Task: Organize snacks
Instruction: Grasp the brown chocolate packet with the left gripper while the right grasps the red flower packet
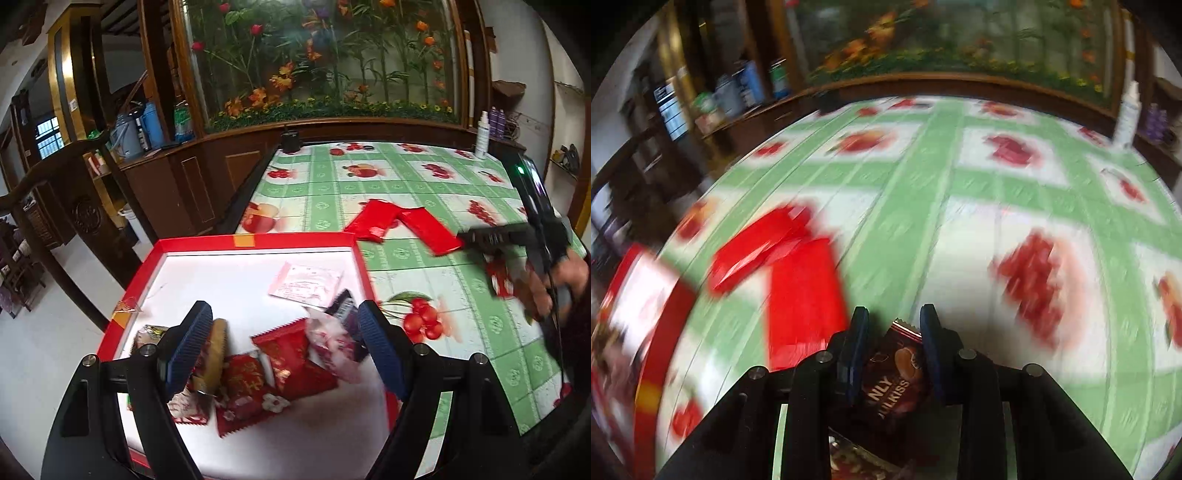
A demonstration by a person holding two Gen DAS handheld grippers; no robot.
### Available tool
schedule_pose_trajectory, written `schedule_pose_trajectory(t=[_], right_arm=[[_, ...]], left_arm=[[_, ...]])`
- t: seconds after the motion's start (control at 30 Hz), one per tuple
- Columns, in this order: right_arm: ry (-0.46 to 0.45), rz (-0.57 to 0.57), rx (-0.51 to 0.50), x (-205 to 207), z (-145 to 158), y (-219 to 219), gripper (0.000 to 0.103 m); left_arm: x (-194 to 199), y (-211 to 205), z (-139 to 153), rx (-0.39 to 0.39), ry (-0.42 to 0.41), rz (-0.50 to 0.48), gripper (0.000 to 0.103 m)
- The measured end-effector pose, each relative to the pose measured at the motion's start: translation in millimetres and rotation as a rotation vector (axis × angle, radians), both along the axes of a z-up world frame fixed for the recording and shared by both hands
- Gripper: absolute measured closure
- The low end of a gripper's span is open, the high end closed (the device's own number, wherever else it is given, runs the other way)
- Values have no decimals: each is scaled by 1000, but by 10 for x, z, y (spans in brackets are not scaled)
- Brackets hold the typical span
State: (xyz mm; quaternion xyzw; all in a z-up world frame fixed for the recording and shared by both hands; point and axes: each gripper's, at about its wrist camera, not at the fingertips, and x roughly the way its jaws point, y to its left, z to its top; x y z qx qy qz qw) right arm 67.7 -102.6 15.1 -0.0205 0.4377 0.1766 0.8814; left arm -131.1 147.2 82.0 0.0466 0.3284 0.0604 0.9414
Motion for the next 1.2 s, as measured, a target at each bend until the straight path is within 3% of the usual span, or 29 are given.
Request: schedule_pose_trajectory(t=[0.1,0.2,0.27,0.4,0.53,0.67,0.83,0.93,0.97,1.0,1.03,1.2], right_arm=[[50,129,70,-458,13,45,73],[121,233,229,-837,64,-37,72],[52,182,308,-1059,157,-289,62],[68,79,352,-1242,185,-732,56],[72,101,277,-1512,247,-934,37],[77,206,150,-1835,216,-844,35],[17,308,-69,-2088,110,-545,36],[0,308,-109,-2001,39,-482,36],[-1,298,-121,-1955,27,-474,42],[-7,274,-125,-1889,34,-484,54],[-11,252,-121,-1821,43,-504,57],[25,118,-15,-1435,66,-686,57]], left_arm=[[-69,-125,41,12,-9,-33,22],[-137,-271,91,22,-22,-73,22],[-158,-379,101,33,-20,-105,22],[-146,-620,98,48,9,-180,22],[-144,-885,51,69,35,-263,22],[-155,-1073,-59,94,79,-335,22],[-141,-1117,-126,79,125,-361,22],[-150,-1086,-143,78,136,-358,22],[-145,-1068,-151,74,142,-351,22],[-135,-1054,-163,67,151,-345,22],[-125,-1041,-173,55,161,-340,22],[-54,-1028,-198,-18,205,-332,22]])
